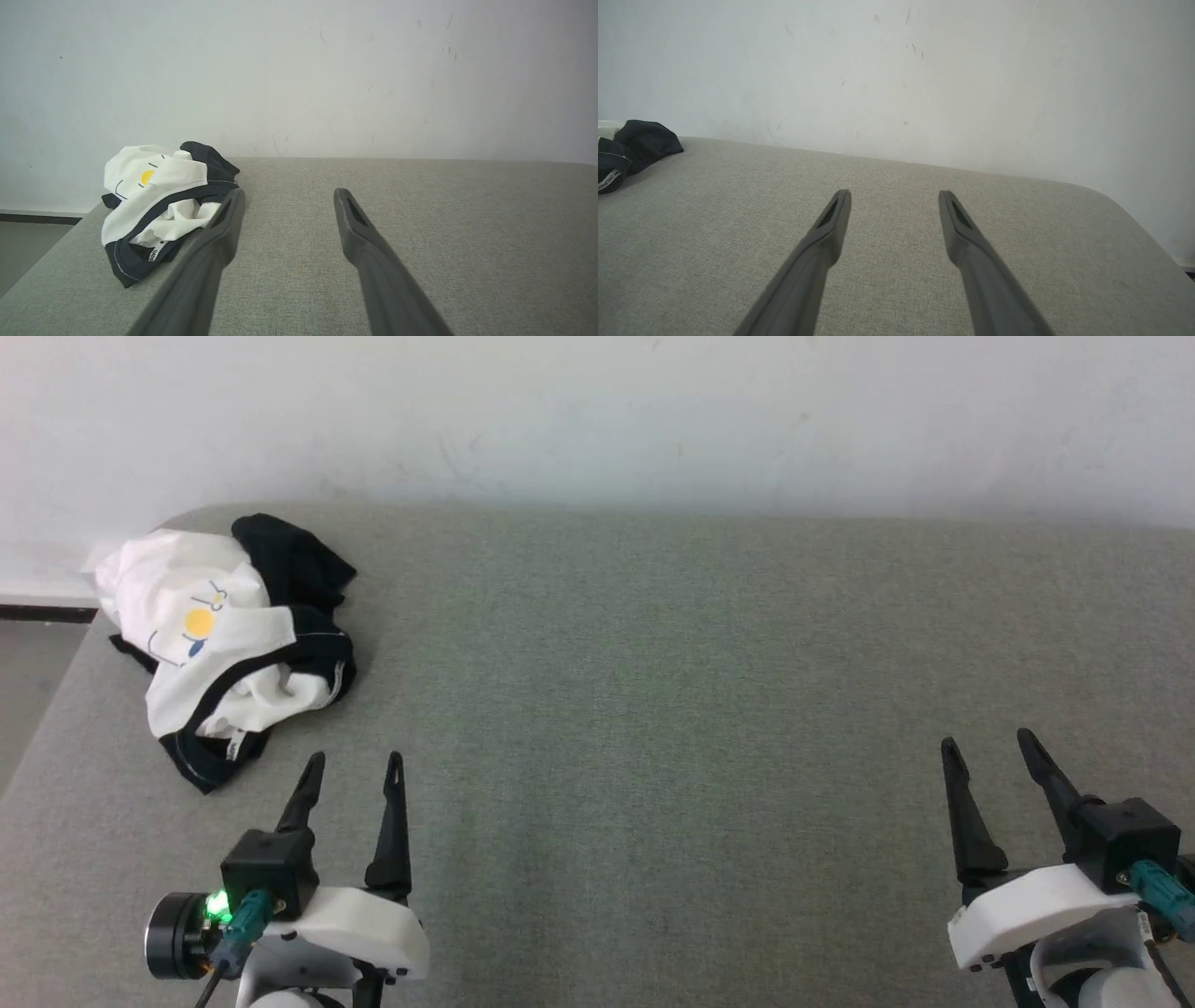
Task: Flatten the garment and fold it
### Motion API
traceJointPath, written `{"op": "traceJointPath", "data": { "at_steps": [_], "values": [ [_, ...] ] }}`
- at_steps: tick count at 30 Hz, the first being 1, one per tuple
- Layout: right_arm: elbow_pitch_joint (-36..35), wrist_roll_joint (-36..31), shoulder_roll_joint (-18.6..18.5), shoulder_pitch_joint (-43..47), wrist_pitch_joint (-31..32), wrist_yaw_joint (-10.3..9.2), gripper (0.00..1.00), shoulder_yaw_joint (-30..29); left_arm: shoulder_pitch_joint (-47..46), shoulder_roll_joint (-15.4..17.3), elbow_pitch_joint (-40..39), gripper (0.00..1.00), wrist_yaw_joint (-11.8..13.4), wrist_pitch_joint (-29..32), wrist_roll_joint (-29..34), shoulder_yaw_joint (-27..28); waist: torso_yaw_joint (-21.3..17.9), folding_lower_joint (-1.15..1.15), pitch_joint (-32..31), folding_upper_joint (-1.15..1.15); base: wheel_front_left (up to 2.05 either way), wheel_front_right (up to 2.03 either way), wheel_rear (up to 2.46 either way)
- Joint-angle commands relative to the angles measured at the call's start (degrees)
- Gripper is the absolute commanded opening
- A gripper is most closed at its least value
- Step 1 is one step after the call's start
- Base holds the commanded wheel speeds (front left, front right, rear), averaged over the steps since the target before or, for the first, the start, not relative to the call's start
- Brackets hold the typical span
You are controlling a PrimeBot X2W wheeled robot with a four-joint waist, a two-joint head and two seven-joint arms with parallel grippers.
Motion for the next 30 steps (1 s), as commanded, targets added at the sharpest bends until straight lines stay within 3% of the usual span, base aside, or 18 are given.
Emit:
{"op": "traceJointPath", "data": {
  "at_steps": [1, 30],
  "values": [
    [0.01, 0.13, 0.09, -0.22, -0.62, -0.04, 1.0, -0.34, -0.17, -0.08, -0.37, 1.0, 0.23, -0.62, -0.55, 0.05, 1.13, 0.0, 0.16, 0.0, 0.0, 0.0, 0.0],
    [3.12, -1.91, 0.15, -1.99, -3.97, -0.06, 1.0, 1.61, 0.66, -0.13, -0.51, 1.0, 0.65, -3.97, -3.24, -0.24, 15.06, 0.0, 0.64, 0.0, 0.0, 0.0, 0.0]
  ]
}}
